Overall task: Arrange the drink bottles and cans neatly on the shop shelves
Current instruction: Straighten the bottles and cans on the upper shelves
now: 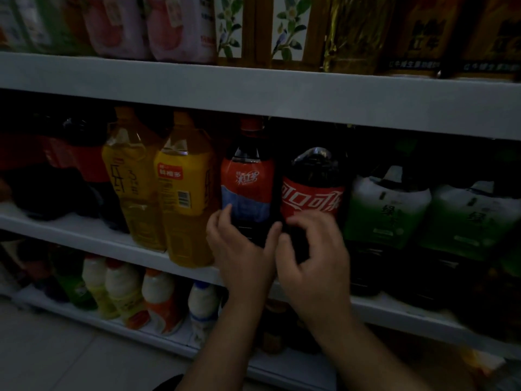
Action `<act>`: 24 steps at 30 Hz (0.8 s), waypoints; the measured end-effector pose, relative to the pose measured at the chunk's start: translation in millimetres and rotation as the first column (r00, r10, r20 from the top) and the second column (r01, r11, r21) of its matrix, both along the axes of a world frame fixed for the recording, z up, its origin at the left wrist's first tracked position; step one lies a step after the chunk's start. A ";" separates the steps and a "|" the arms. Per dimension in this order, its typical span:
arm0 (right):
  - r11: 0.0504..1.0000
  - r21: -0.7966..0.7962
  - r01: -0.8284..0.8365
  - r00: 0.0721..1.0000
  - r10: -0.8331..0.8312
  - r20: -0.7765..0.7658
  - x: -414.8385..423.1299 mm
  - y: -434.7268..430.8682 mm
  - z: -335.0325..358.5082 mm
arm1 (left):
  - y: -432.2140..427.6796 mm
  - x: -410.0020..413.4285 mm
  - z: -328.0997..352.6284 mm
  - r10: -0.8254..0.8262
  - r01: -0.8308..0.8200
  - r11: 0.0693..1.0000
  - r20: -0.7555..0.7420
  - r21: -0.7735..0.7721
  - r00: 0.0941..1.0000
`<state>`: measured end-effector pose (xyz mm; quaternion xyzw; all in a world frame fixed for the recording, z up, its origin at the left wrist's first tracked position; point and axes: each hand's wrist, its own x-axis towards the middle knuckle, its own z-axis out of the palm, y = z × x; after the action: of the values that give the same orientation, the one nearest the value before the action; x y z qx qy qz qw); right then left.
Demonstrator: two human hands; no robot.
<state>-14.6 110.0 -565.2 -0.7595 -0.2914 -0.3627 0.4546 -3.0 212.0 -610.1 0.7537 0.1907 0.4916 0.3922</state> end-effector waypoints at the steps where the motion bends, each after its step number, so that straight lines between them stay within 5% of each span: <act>1: 1.000 0.010 -0.024 0.999 0.025 -0.048 -1.1 2.6 -9.0 | 2.8 4.3 0.8 -0.021 0.021 1.000 -0.009 0.001 1.000; 9: 0.993 -0.082 -0.089 0.943 0.058 -0.326 1.6 14.9 -44.4 | 43.3 11.3 1.8 -0.206 0.213 0.958 0.054 -0.191 0.977; 15: 0.973 0.065 -0.221 0.674 0.200 -0.711 1.2 45.0 -56.6 | 54.8 2.6 2.0 -0.293 0.299 0.926 0.059 -0.229 0.954; 17: 0.963 0.121 -0.241 0.624 0.249 -0.740 0.0 52.7 -56.5 | 50.4 0.0 4.4 -0.212 0.207 0.963 -0.010 -0.171 0.977; 20: 0.950 0.215 -0.225 0.588 0.309 -0.747 3.0 55.5 -57.2 | 52.6 -7.3 8.0 -0.021 0.040 0.989 -0.135 0.139 0.991; 24: 0.932 0.293 -0.216 0.538 0.364 -0.760 4.8 58.2 -57.7 | 66.7 -19.2 25.0 -0.041 0.102 0.967 -0.253 0.233 0.967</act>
<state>-9.8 168.2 -622.9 -0.7411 -0.1456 0.0775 0.6508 -22.2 278.7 -585.0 0.8579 0.1484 0.3995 0.2872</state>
